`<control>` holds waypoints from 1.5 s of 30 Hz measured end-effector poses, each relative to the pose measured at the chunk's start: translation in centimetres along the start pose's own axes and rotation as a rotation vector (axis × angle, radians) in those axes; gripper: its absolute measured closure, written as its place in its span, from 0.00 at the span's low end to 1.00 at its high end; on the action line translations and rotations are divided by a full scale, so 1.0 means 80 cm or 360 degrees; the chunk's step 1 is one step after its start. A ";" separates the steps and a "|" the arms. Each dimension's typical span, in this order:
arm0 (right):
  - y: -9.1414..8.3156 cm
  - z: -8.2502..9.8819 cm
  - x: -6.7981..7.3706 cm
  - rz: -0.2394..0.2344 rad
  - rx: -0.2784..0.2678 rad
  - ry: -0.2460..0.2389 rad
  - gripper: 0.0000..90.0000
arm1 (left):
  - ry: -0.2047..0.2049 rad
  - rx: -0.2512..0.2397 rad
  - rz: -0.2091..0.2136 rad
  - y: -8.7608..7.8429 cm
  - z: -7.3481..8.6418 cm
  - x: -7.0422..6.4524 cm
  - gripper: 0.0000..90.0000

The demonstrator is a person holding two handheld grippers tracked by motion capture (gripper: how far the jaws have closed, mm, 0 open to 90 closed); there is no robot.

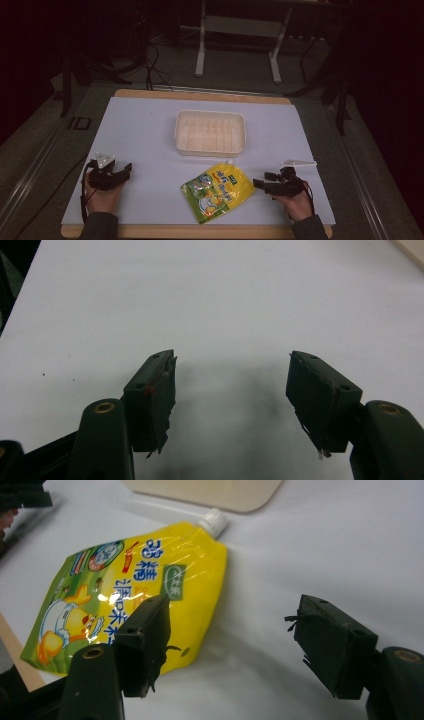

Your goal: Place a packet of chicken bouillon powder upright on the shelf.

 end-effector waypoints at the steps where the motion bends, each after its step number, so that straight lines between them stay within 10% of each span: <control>1: 0.002 0.001 0.002 -0.0004 0.0009 -0.0005 0.33 | 0.0000 -0.0001 -0.0001 0.000 0.000 0.000 0.40; 16: 0.031 0.014 0.023 -0.0111 0.0156 -0.0024 0.35 | 0.0011 0.0005 -0.0002 0.000 0.000 0.000 0.40; 31: 0.070 0.012 0.062 -0.0380 0.0257 0.0011 0.38 | 0.0023 0.0011 -0.0010 0.001 0.001 -0.001 0.40; 39: 0.071 0.002 0.070 -0.0471 0.0227 0.0042 0.81 | 0.0026 0.0014 -0.0010 0.001 0.001 -0.002 0.40; 45: 0.055 -0.009 0.078 -0.0572 0.0160 0.0024 0.93 | 0.0029 0.0012 -0.0009 0.001 0.001 -0.002 0.40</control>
Point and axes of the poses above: each handheld gripper's, and its own axes: y roughly forward along the jaws, z roughly out of its underside, x roughly to its left, the point moved 8 cm from there along y, roughly forward along the jaws, and after that the axes turned 3 degrees about x, right-handed, at the moved point
